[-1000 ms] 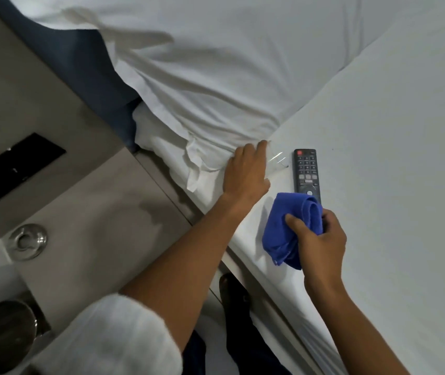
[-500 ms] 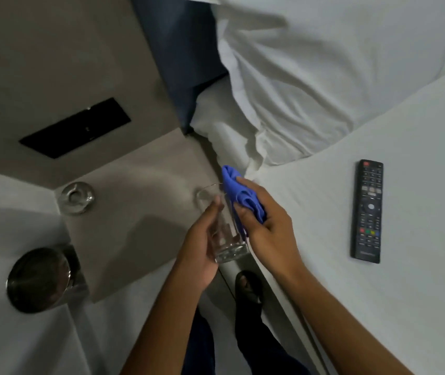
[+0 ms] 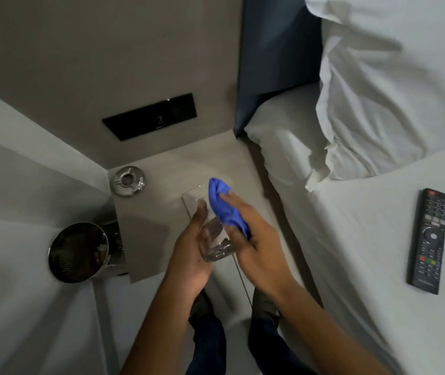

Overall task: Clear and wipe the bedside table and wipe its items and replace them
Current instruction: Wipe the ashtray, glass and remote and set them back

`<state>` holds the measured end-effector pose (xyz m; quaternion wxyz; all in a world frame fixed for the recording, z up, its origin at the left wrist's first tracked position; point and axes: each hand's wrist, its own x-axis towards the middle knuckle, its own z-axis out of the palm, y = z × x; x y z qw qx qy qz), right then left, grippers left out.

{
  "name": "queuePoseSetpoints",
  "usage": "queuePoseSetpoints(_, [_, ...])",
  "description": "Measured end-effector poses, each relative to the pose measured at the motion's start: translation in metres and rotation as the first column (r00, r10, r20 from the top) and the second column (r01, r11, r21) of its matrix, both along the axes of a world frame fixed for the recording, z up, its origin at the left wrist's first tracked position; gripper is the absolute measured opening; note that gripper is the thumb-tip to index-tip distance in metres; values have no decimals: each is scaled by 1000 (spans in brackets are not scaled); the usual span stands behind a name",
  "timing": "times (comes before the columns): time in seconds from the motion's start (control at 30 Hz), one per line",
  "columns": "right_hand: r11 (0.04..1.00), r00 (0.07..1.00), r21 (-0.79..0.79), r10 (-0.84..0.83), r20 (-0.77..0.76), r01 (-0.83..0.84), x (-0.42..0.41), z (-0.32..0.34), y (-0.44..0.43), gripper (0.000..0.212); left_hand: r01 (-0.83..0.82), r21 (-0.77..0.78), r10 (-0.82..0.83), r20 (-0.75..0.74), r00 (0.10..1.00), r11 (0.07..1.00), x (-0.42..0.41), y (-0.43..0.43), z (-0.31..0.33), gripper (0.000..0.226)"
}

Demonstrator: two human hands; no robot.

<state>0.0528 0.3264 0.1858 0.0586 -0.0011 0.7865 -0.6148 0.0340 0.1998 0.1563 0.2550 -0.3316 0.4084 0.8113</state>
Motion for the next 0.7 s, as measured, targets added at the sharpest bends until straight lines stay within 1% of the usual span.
queuePoseSetpoints(0.1, [999, 997, 13, -43, 60, 42, -24, 3, -11, 44, -48, 15, 48, 8, 999, 999, 2, -21, -1, 77])
queuePoseSetpoints(0.17, [999, 998, 50, 0, 57, -3, -25, 3, -22, 44, -48, 8, 49, -37, 998, 999, -3, -35, 1, 84])
queuePoseSetpoints(0.23, [995, 999, 95, 36, 38, -39, -15, 0, -36, 44, -15, -5, 15, -93, 996, 1000, -11, -51, 3, 88])
queuePoseSetpoints(0.27, [994, 999, 106, 22, 29, -25, -9, -1, -41, 43, 21, -26, -24, -120, 992, 999, -13, -58, 5, 88])
queuePoseSetpoints(0.3, [994, 1000, 106, -8, 26, 5, -6, -2, -47, 41, 64, -67, -73, -139, 988, 996, -16, -67, 7, 82])
queuePoseSetpoints(0.37, [993, 995, 76, -90, 47, 86, -7, -2, -52, 36, 182, -145, -207, -185, 961, 973, -18, -79, 7, 60])
queuePoseSetpoints(0.4, [992, 991, 51, -117, 64, 114, -11, 0, -50, 35, 227, -174, -259, -188, 947, 958, -17, -81, 7, 56])
queuePoseSetpoints(0.43, [992, 988, 31, -127, 84, 125, -17, 0, -54, 35, 235, -190, -269, -176, 947, 953, -16, -87, 6, 56])
queuePoseSetpoints(0.47, [993, 989, 29, -120, 90, 117, -22, 2, -56, 36, 218, -198, -252, -162, 954, 956, -16, -89, 5, 58])
queuePoseSetpoints(0.53, [997, 997, 65, -51, 54, 47, -26, 7, -63, 39, 129, -166, -148, -106, 983, 978, -19, -94, 2, 60])
queuePoseSetpoints(0.6, [993, 1000, 112, 26, -10, -25, -24, 12, -71, 44, -47, -58, 47, 2, 999, 997, -27, -98, -1, 59])
queuePoseSetpoints(0.67, [982, 997, 178, 65, -41, -57, -15, 12, -71, 47, -264, 67, 252, 143, 957, 962, -35, -97, -4, 62])
queuePoseSetpoints(0.7, [966, 993, 247, 93, -66, -74, -9, 10, -70, 48, -344, 123, 314, 214, 925, 931, -39, -96, -5, 67])
